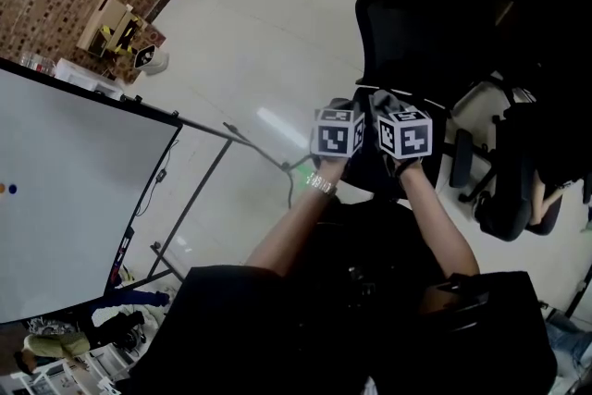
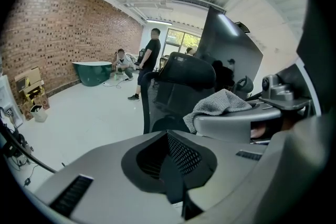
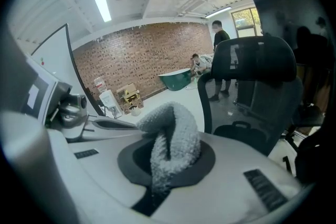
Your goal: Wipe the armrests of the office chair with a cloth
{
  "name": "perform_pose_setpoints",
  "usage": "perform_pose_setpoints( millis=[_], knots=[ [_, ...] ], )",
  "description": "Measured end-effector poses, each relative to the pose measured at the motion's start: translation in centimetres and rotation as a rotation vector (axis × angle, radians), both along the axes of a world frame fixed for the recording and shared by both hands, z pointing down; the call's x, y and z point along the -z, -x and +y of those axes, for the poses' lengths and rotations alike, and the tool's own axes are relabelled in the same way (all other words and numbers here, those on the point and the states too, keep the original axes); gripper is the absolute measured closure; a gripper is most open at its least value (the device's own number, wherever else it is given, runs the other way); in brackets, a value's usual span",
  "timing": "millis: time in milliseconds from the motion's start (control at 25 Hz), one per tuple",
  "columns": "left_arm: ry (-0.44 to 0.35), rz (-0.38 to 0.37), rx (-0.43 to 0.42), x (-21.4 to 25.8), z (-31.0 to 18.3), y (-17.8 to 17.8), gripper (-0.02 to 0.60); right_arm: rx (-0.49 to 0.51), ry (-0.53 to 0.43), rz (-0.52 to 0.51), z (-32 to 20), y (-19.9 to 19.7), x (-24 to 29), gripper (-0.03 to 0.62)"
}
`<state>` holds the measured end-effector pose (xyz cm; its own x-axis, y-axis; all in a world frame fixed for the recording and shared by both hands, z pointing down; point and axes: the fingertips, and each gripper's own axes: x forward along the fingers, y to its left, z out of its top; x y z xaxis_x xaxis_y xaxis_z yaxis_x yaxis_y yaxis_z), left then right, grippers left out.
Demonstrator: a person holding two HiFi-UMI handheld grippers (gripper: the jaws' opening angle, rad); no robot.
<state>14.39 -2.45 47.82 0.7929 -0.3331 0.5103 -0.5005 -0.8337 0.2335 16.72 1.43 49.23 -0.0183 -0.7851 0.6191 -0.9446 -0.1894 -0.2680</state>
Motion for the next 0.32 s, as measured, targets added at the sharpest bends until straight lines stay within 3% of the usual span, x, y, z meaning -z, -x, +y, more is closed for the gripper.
perform_pose_setpoints(
  millis=[320],
  knots=[
    [0.003, -0.005, 0.011, -0.23, -0.34, 0.03, 0.586, 0.001, -0.006, -0.012, 0.15, -0.69, 0.22, 0.576]
  ],
)
